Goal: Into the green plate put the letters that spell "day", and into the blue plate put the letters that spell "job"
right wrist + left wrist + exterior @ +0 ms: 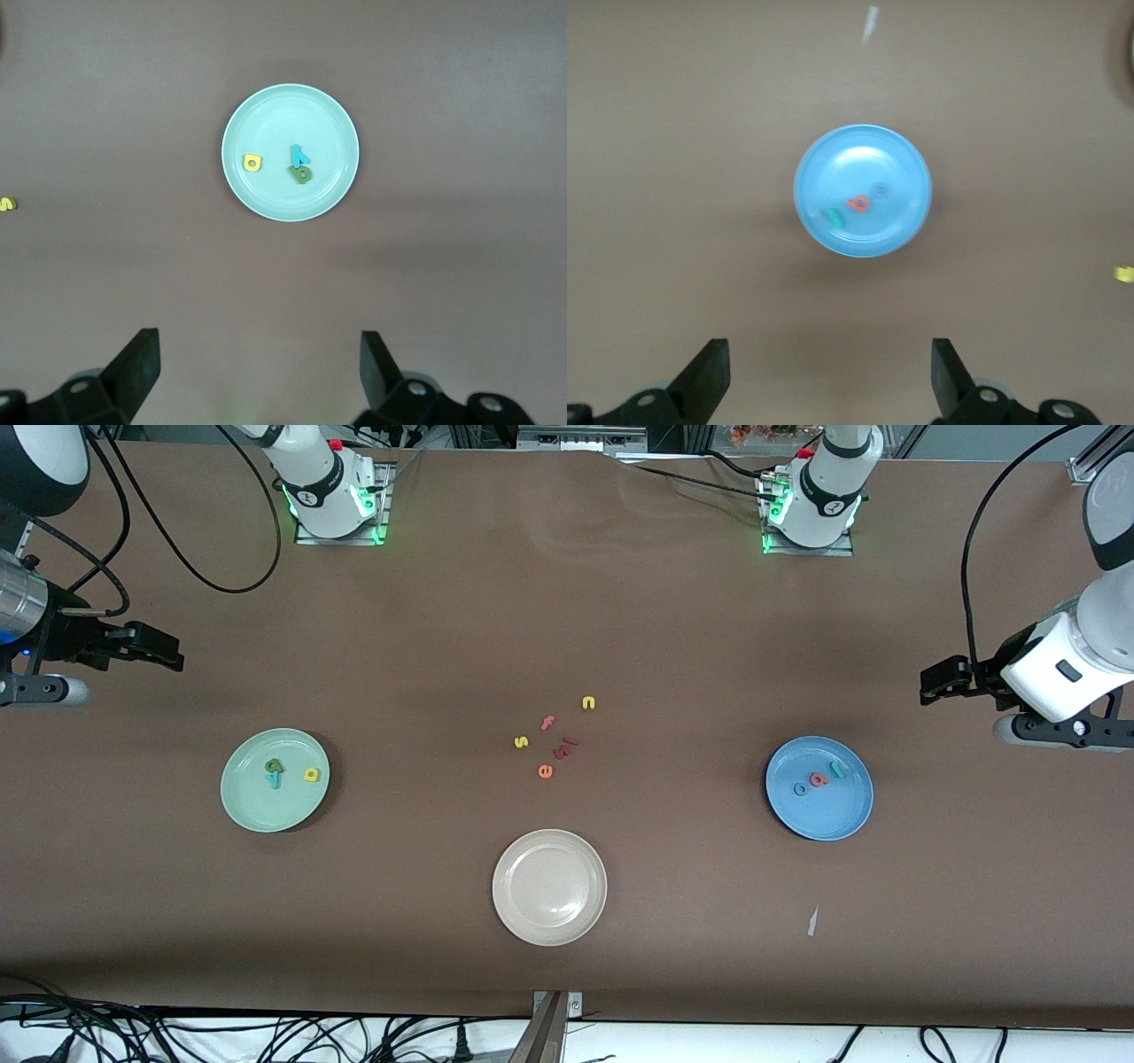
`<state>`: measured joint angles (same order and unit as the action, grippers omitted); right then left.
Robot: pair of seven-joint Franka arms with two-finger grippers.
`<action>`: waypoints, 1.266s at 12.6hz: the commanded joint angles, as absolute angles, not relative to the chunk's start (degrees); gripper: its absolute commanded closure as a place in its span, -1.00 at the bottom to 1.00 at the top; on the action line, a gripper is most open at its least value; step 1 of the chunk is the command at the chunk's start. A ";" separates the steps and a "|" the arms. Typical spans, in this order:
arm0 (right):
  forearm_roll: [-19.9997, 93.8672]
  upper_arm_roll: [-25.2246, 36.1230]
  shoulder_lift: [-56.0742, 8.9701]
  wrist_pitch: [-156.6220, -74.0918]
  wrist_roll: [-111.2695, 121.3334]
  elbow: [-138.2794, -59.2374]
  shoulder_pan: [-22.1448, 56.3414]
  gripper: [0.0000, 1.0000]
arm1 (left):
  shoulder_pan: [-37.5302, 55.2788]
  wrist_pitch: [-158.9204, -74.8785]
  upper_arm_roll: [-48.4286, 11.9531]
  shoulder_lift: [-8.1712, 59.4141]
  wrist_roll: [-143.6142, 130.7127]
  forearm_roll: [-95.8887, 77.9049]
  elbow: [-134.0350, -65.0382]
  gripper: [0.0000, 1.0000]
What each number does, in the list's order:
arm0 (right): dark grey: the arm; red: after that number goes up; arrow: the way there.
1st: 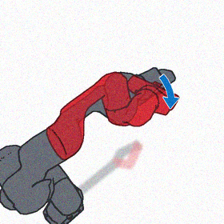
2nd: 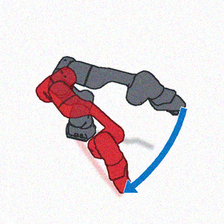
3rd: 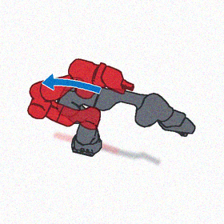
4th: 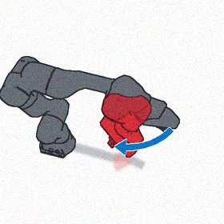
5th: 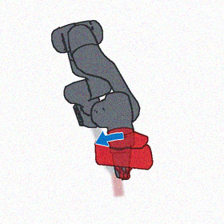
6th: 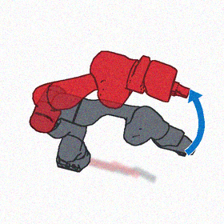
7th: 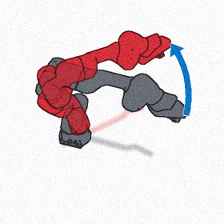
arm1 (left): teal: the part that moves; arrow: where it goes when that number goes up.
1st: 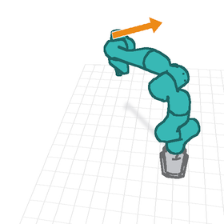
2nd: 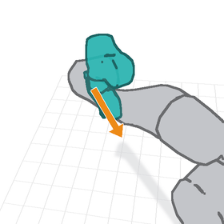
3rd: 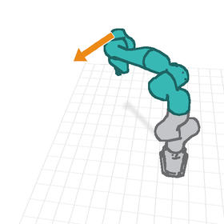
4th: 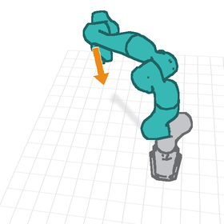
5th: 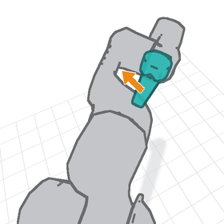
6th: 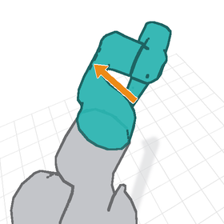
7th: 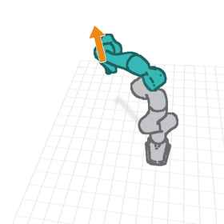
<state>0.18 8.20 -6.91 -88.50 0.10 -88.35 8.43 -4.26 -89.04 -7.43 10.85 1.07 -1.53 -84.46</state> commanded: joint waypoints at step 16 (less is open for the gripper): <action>0.26 8.17 -7.29 -87.71 -0.44 -87.45 8.09 -1.00 | 1.76 -92.11 -5.19 -4.92 8.09 1.67 -101.43 -1.00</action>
